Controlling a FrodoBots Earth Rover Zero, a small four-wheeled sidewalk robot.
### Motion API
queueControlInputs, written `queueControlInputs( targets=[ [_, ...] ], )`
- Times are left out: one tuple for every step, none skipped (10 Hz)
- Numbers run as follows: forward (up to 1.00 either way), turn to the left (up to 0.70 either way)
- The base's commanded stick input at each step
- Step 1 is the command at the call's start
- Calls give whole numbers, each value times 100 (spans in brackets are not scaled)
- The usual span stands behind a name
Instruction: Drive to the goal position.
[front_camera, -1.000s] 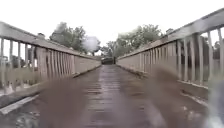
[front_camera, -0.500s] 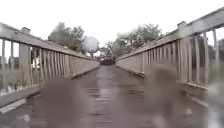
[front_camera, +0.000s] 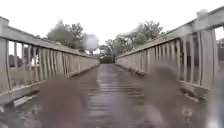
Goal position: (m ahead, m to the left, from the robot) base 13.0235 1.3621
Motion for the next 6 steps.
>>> queueControlInputs(
  targets=[
    [85,0],
    [85,0],
    [85,0],
    [85,0],
    [85,0],
    [85,0]
  ],
)
